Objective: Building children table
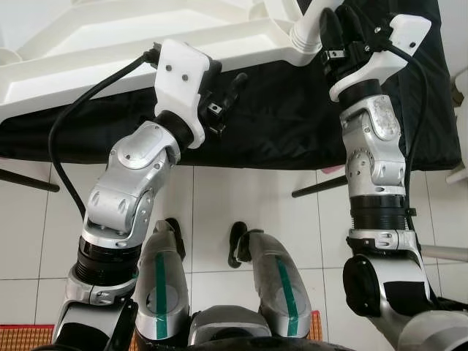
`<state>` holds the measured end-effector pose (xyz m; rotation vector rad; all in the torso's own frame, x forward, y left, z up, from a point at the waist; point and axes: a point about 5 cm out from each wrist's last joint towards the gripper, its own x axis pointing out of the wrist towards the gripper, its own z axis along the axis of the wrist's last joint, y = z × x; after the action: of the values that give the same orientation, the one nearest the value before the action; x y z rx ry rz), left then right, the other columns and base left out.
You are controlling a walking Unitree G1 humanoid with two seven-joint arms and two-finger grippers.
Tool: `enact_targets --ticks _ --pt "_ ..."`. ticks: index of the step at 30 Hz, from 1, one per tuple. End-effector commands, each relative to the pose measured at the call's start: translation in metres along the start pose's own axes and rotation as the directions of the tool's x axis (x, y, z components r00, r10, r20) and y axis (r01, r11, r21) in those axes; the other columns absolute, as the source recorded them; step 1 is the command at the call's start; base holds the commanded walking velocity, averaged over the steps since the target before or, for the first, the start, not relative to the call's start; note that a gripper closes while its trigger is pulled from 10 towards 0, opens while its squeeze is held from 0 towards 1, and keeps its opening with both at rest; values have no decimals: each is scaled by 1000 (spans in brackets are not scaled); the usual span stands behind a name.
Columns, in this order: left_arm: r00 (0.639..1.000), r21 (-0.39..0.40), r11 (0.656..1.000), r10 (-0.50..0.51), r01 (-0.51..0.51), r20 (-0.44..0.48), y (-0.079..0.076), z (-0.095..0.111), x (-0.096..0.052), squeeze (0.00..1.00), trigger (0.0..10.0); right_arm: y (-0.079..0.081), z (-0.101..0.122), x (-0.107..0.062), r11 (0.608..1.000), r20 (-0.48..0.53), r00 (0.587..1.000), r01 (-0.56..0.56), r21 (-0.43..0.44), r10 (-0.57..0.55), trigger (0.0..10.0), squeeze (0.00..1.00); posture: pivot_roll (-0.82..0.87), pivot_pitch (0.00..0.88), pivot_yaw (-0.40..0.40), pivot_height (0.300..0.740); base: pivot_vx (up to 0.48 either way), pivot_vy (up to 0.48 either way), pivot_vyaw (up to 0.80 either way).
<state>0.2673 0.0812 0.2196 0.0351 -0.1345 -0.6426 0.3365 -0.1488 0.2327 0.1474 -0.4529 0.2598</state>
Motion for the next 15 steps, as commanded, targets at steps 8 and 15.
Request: enact_targets --ticks 8,15 --pt "1000 -10 1000 -24 24 0 -6 7 -6 0 10000 -8 -15 10 1000 -60 998 31 -5 -31 10000 0 96 341 -94 740 0 0 0" --pt "1000 -8 1000 -21 21 0 -6 10 -9 0 10000 -14 -12 28 999 -46 998 49 -16 -50 10000 0 115 350 -91 740 0 0 0"
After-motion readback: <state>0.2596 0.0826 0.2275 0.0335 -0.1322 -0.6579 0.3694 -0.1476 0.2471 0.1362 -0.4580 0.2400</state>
